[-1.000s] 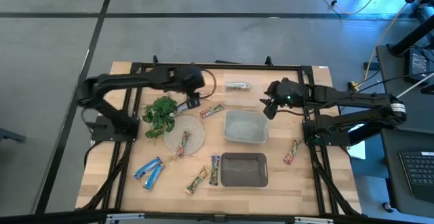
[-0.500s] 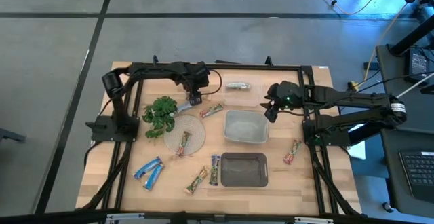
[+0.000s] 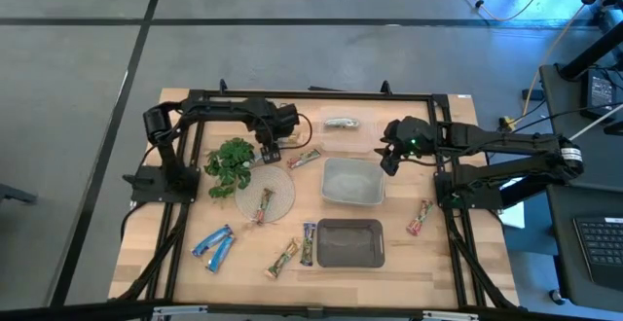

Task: Pick and place Granola Bars by type
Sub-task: Put the red granola bar into the gray bin

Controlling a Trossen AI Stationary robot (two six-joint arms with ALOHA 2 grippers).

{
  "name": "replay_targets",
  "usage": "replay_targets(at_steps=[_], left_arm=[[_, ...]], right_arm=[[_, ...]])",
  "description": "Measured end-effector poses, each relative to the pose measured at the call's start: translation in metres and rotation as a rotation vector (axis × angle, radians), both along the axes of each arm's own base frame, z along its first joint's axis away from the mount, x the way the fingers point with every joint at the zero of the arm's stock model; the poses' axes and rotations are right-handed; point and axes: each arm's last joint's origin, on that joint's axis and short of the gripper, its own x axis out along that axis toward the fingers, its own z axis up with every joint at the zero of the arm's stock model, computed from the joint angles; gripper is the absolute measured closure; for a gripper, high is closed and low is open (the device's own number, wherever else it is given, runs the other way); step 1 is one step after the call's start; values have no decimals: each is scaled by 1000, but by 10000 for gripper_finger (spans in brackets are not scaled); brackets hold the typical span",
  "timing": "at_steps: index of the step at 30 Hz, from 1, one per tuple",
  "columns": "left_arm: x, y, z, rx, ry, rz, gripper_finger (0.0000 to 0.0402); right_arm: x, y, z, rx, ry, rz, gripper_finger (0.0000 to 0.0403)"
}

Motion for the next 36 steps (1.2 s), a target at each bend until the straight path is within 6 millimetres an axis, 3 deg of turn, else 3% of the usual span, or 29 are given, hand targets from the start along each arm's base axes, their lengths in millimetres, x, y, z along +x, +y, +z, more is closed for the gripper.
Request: replay_targets(at_steps=[11, 25, 29, 36], left_arm=[[-11, -5, -24, -32, 2, 58, 190], [-19, -10, -41, -77, 7, 49, 193], [-19, -11, -42, -71, 7, 45, 221], [-17, -10, -41, -38, -7, 10, 305]], right_arm=[[0, 0, 0, 2, 0, -2, 211], [0, 0, 0, 2, 0, -2, 211], [0, 0, 0, 1, 1, -1, 211], [0, 0, 0, -3, 3, 4, 211]])
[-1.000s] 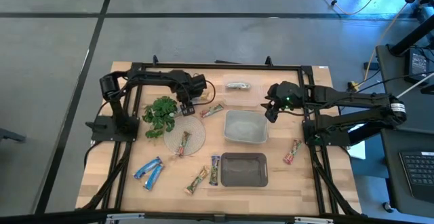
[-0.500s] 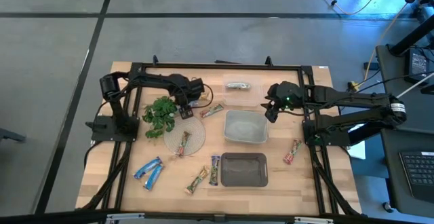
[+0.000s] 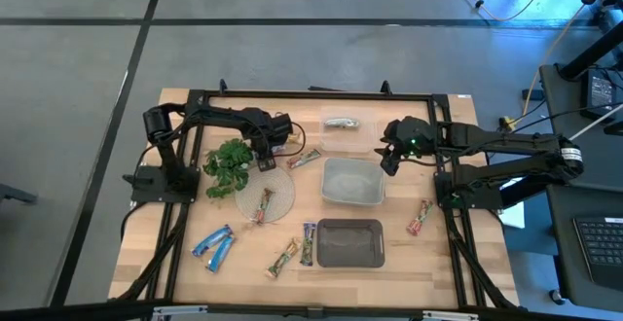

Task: Pick and place Granola Bars by type
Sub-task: Put the red granola bar into the gray bin

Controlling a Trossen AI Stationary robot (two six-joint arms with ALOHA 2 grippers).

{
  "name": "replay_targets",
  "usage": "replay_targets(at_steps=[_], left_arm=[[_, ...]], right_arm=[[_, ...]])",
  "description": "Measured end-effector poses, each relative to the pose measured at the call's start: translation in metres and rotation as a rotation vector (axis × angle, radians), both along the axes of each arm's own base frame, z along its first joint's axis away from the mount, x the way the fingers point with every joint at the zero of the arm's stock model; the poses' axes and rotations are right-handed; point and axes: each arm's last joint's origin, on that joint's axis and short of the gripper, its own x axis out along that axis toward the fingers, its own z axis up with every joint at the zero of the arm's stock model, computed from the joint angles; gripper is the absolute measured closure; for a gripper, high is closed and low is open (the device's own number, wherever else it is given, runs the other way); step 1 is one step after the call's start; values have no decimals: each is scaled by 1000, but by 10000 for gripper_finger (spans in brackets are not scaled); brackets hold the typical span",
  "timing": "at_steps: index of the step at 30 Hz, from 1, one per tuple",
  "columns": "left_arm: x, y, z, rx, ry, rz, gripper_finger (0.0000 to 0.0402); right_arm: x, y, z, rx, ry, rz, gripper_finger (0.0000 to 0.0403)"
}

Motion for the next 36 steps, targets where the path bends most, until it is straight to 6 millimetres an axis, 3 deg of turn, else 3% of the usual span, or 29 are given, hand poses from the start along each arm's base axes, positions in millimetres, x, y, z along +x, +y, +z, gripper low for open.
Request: replay_targets(at_steps=[5, 10, 16, 19, 27, 32, 36], left_arm=[[0, 0, 0, 3, -5, -2, 348], [2, 1, 4, 10, -7, -10, 349], [13, 2, 34, 54, -73, -37, 345], [22, 0, 59, 74, -165, -33, 350], [62, -43, 108, 83, -465, -195, 346], [83, -76, 114, 98, -604, -303, 344], [96, -92, 113, 132, -679, -384, 344]], right_arm=[[0, 0, 3, -8, -4, 7, 211], [-1, 0, 13, 4, -15, -7, 211], [-3, 0, 13, 24, 2, -25, 211], [-5, 1, 11, 31, 31, -27, 211], [-6, 1, 10, 47, 46, -45, 211], [-6, 1, 10, 47, 45, -45, 211], [-6, 1, 10, 48, 43, -45, 211]])
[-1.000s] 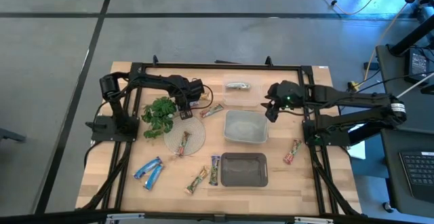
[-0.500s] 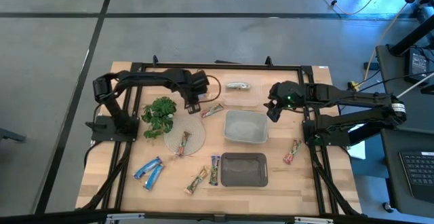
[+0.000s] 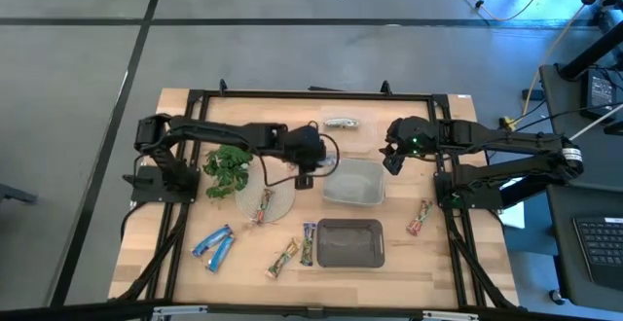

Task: Pick and place Granola Bars by type
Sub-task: Put the red granola bar into the gray bin

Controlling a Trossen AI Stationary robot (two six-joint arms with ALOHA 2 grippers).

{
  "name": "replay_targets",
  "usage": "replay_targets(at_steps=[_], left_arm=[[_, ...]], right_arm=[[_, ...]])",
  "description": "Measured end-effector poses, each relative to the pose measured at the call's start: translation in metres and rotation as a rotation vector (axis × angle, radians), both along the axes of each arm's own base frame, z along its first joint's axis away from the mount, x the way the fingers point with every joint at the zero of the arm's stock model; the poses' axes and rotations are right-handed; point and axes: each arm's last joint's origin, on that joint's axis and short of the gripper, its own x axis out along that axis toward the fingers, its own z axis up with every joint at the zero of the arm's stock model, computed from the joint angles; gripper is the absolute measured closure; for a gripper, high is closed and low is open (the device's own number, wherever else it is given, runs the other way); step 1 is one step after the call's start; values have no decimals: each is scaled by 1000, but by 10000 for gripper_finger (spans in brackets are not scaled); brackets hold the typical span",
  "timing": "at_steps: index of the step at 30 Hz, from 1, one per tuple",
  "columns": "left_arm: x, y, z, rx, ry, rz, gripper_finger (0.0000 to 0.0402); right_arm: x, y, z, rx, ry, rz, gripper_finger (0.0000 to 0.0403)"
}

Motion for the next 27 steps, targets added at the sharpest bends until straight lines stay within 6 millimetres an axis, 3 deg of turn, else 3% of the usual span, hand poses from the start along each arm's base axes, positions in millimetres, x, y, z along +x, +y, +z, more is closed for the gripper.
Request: replay_targets(at_steps=[6, 14, 27], left_arm=[[28, -4, -7, 13, -174, -33, 344], [53, -7, -37, -72, -132, -83, 343], [62, -19, -73, -140, -46, -52, 343]], right_arm=[[0, 0, -1, 3, 3, -4, 211], [-2, 1, -2, 7, 29, 10, 211], [-3, 1, -3, 0, 45, 15, 211]])
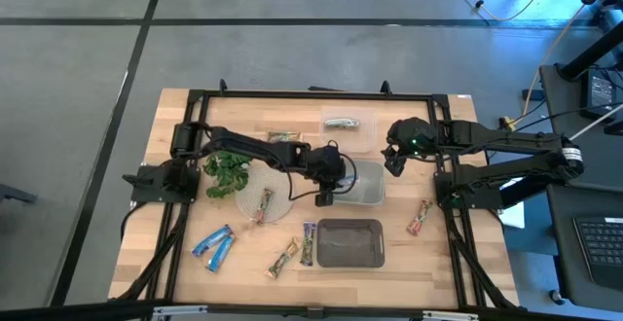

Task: Pick and place Granola Bars by type
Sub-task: Put the red granola bar into the gray bin, then put the blue granola bar into the black bin

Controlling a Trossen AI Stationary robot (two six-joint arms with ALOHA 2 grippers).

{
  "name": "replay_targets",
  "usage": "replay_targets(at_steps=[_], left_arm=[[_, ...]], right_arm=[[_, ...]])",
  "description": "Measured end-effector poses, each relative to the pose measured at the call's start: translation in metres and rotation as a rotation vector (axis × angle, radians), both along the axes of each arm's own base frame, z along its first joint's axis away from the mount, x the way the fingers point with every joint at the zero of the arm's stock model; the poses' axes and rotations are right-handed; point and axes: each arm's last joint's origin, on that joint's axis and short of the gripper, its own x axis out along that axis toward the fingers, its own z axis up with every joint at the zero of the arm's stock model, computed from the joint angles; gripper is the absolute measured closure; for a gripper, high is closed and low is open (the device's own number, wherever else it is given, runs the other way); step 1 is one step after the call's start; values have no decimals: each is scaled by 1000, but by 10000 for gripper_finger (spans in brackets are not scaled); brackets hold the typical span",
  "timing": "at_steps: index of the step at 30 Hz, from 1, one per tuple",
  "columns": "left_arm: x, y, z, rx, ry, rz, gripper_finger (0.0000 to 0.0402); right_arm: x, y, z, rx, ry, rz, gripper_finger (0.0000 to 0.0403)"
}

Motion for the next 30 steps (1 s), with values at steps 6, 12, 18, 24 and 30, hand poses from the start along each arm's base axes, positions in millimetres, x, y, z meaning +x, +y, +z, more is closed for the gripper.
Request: replay_targets(at_steps=[6, 12, 18, 24, 30], left_arm=[[0, -3, 1, -30, -2, 23, 342], [0, -9, 3, -59, -8, 39, 338], [0, -19, 3, -17, -14, 0, 293], [-5, -25, 18, 50, -34, -34, 232], [-35, -33, 68, 11, -30, -19, 206]], right_arm=[[0, 0, 0, -23, 12, 33, 211], [2, 0, 1, -27, -10, 32, 211], [2, 0, 1, -24, -13, 27, 211], [2, 0, 1, -25, -11, 30, 211], [2, 0, 1, -25, -9, 30, 211]])
